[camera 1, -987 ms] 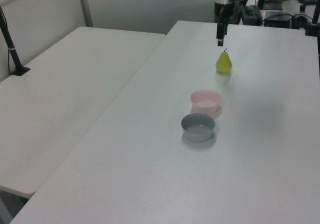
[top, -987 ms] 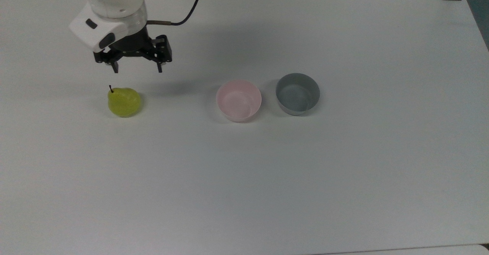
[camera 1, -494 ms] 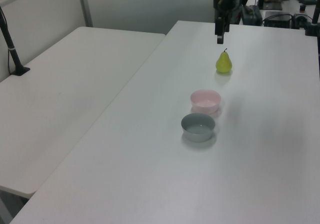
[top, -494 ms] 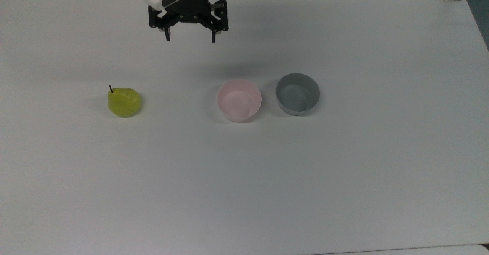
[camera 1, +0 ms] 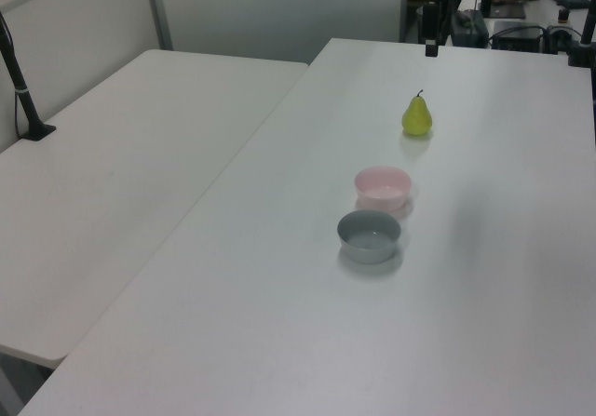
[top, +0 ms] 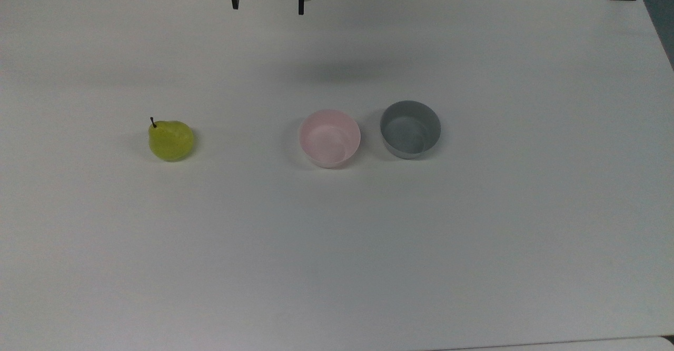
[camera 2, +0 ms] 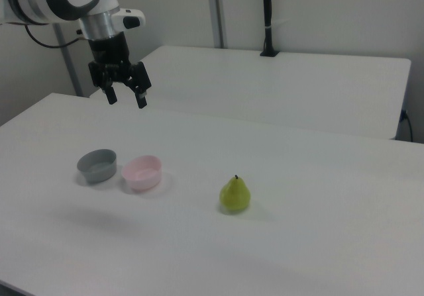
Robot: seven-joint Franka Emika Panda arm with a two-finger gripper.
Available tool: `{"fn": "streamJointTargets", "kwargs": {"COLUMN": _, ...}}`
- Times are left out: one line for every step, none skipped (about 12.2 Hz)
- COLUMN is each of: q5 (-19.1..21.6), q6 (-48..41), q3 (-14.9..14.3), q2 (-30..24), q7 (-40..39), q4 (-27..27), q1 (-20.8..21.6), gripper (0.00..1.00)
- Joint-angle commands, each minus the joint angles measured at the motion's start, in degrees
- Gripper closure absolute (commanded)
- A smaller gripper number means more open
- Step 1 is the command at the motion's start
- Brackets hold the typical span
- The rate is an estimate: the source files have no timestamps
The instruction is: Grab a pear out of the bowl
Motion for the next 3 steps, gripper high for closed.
{"fn": "streamJointTargets", "kwargs": {"q5": 0.32, "q6": -0.01, "q3": -0.5, "q2": -0.68, "q7": 0.75, "q4": -0.85, "q1": 0.32, "gripper": 0.0}}
{"fn": "streamJointTargets", "kwargs": {"q5": 0.32, "q6": -0.01, "q3": -0.5, "q2": -0.68, "q7": 0.75, "q4": -0.85, "q1": 0.24, "gripper": 0.0}}
{"fn": "streamJointTargets", "kwargs": {"q5": 0.41, "q6": 0.08, "q3": -0.5, "q2": -0.68, "q7": 0.75, "q4": -0.85, "q1": 0.15, "gripper": 0.0}}
